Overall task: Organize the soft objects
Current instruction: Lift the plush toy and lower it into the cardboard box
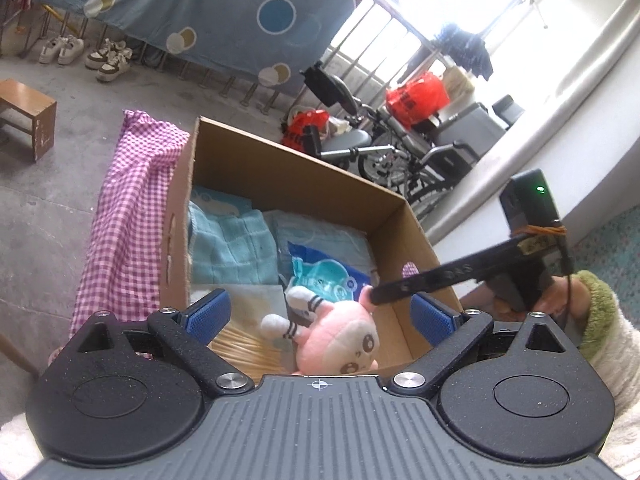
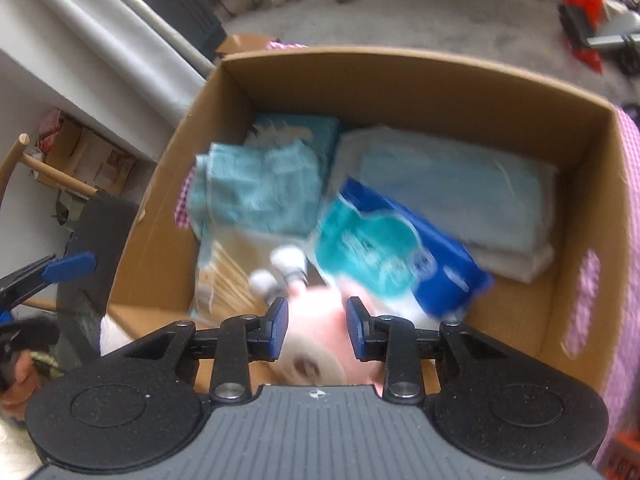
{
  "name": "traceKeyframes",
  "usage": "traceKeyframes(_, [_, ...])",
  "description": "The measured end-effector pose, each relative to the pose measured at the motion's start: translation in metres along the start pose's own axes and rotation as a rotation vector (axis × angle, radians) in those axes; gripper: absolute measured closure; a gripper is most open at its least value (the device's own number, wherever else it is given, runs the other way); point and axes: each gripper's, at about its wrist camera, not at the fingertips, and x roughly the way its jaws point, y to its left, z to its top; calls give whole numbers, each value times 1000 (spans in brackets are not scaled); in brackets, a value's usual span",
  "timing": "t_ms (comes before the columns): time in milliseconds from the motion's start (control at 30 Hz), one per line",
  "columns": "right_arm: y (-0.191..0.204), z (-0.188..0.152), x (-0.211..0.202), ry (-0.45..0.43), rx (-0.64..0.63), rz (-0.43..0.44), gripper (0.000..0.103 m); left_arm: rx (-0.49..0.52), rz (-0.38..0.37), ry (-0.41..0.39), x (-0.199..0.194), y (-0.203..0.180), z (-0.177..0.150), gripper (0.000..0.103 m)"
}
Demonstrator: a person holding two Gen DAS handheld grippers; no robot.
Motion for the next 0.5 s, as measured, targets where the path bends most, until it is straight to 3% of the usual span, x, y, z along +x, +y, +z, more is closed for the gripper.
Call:
traceKeyframes(200, [24,10,59,78,-167,-116,68,-30,6,-16,-4,10,-2,6])
traceKeyframes(500, [41,15,88,138,-274,-136,66,-59,-4,-15,-7,16,-2,6])
